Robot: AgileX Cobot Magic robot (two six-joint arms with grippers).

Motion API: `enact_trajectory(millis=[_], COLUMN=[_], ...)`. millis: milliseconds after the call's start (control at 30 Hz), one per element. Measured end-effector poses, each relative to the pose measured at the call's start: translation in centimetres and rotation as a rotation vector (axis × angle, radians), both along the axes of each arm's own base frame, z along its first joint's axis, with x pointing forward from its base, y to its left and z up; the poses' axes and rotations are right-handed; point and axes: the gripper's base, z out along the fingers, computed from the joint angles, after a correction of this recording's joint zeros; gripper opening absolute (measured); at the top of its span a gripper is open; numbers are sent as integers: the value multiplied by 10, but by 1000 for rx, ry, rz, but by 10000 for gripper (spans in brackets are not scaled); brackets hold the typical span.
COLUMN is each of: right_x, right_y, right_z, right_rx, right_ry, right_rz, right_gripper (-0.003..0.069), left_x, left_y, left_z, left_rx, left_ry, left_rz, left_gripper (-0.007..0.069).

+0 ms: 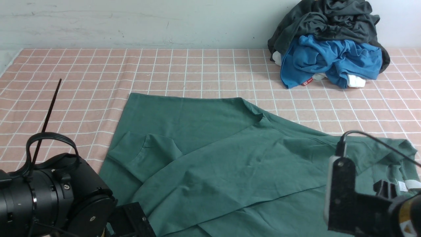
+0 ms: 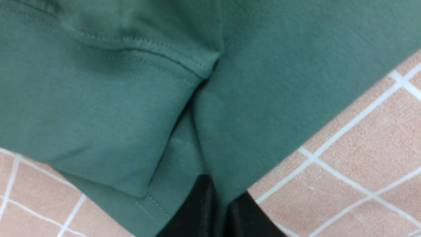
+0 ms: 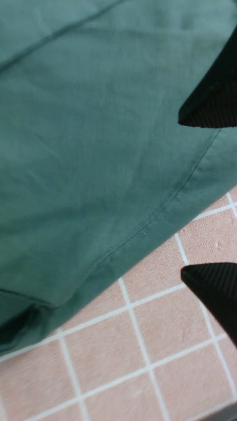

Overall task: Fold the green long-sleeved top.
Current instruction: Use both arms simultaneously to clamp the lower edge of the clothing fabric, then use both arms to drag the lower edge of the fabric forward and fold it over the upper edge

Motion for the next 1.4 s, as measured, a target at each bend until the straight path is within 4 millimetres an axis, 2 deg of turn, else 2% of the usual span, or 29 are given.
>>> enact_trajectory(millis=[67, 200, 467, 567, 700, 867, 1000, 1100, 1133, 1267, 1300, 1333, 1400], right_x=[6, 16, 24, 26, 27, 26, 26, 30, 30, 46, 46, 58, 70], right_y=[2, 4, 3, 3, 4, 4, 4, 4, 4, 6, 6, 6, 5], right_z=[-19, -42, -61, -72, -73, -74, -73, -66, -64, -21, -18, 0, 15], right_rx=[-55, -138, -254, -295, -309, -319, -319, -325, -325, -342, -344, -327, -278], right_ry=[20, 18, 48, 82, 96, 107, 103, 63, 58, -34, -35, -59, -69], right_rz=[37, 101, 166, 183, 183, 179, 169, 179, 179, 154, 150, 120, 75], right_gripper=[509, 509, 507, 479, 442, 320, 131, 27, 25, 14, 14, 14, 14], left_x=[1, 1, 1, 2, 3, 3, 3, 3, 3, 12, 13, 25, 39], left_y=[-1, -1, -1, -2, -2, -2, -3, -3, -2, -3, -2, -1, 2], left_z=[0, 0, 0, 0, 0, 0, 0, 0, 0, 13, 15, 27, 41], left_rx=[-7, -13, -13, -21, -26, -27, -28, -27, -25, -1, 1, -12, -31], left_ry=[-7, -13, -13, -21, -27, -27, -28, -28, -27, -36, -35, -67, -101], left_rz=[-1, -3, -5, -7, -8, -8, -8, -11, -11, -1, 2, 31, 60], left_gripper=[6, 6, 6, 6, 6, 6, 6, 6, 6, 8, 8, 11, 15])
